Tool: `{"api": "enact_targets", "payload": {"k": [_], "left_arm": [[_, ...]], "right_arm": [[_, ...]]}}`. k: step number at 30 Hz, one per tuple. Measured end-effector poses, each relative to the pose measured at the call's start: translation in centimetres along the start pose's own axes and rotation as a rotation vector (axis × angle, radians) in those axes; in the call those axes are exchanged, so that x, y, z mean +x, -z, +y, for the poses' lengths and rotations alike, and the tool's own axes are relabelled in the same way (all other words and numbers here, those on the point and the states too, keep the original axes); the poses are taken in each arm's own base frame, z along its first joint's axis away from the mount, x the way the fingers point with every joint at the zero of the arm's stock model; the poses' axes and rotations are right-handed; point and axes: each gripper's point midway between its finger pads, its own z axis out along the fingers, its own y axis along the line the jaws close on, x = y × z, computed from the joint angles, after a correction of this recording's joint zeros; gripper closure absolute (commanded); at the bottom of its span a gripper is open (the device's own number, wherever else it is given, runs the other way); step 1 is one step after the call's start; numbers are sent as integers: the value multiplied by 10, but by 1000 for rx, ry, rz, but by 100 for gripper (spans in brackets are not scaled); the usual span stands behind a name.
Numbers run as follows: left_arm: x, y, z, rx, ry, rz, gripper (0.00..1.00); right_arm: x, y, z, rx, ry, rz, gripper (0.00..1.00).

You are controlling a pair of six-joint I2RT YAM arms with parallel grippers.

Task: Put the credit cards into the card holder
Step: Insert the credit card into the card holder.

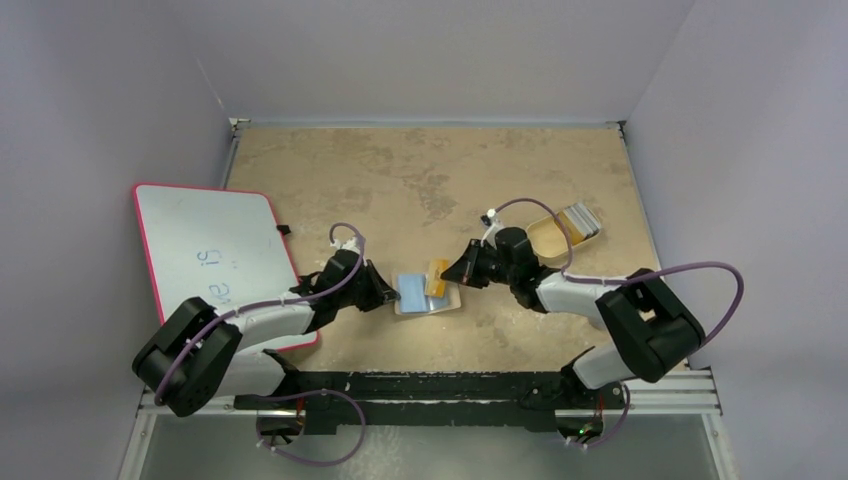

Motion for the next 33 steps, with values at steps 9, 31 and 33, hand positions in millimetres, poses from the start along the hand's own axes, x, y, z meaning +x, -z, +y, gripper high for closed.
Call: {"api": "enact_targets", "payload": {"k": [9,31,33], "left_arm": [[1,-2,2,0,0,0,100],[2,-4,6,-14,1,4,100],[3,-5,7,-18,2,6,100]], "right_arm": [[10,-14,-10,-10,-7,42,100],[34,-29,-18,-35,34,208,100],[35,-31,-17,-35,33,220,100]]}}
